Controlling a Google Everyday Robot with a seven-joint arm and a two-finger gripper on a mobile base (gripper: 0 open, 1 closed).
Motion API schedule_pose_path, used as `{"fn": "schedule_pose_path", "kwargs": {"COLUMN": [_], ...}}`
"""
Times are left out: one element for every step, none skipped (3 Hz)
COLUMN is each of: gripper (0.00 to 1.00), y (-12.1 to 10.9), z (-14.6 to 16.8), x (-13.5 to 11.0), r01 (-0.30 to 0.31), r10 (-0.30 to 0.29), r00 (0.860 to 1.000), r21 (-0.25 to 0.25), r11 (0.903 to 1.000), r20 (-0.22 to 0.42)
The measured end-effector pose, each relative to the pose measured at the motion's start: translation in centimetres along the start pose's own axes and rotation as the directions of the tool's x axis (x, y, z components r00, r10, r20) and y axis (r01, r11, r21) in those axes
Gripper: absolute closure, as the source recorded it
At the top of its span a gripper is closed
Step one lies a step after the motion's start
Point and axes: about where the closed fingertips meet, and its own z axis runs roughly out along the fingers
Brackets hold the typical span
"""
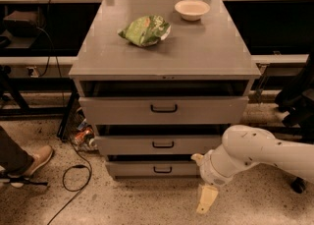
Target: Open middle drawer
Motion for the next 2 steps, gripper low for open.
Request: {"fn": "schedule_pose_path", "kwargs": {"gripper": [0.00, 0.00], "y": [-4.1, -8.1], "z": [1.5, 3.6], "x": [1.7, 4.1], "r01": [0.020, 0.011], "r10": [-0.018, -0.005], "r00": [0.999, 0.999], "r21": [0.078, 0.140], "r11": [0.9967, 0.9901], "r20": [-0.030, -0.038]}}
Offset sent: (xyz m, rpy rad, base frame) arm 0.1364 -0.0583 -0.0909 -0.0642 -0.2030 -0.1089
